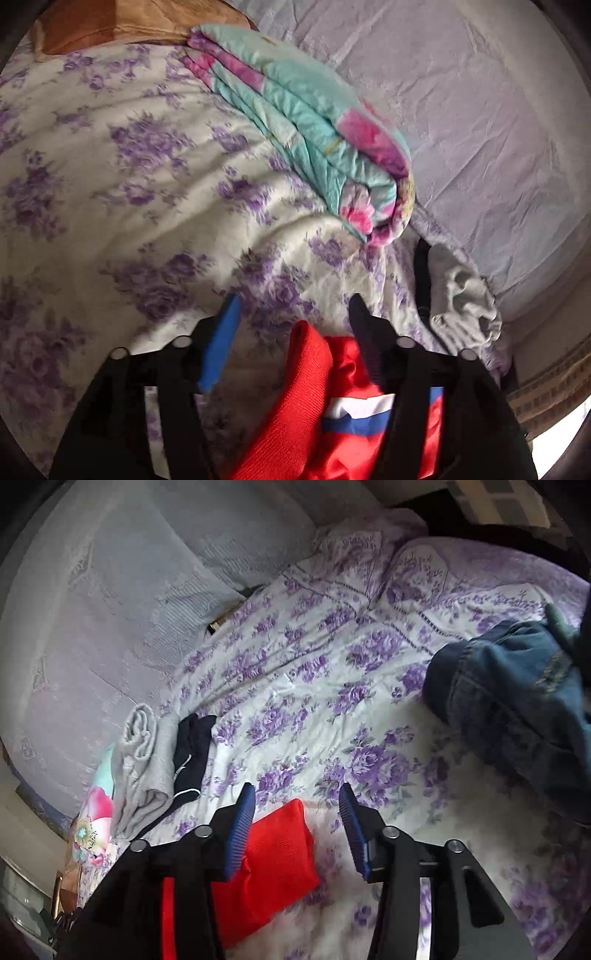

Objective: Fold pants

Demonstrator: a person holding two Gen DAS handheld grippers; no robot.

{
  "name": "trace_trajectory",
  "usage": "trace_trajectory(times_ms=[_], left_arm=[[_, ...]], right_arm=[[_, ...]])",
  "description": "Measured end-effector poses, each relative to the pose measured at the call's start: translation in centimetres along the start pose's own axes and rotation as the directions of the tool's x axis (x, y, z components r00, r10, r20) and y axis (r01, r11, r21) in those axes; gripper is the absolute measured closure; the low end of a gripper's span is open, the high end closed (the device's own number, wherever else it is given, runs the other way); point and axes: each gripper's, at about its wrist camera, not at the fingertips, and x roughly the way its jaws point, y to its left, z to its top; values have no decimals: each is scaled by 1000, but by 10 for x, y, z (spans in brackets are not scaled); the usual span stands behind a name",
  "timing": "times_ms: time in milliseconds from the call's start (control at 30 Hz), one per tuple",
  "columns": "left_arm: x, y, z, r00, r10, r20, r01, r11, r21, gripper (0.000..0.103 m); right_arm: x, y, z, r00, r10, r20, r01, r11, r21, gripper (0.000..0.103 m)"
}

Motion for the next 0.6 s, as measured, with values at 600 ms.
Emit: trace_trajectory(times_ms=[600], left_arm=[[-153, 40, -145, 965, -83, -249, 83, 996, -8, 23]], right_arm=[[-143, -14, -92, 957, 239, 165, -245, 969, 14, 24]])
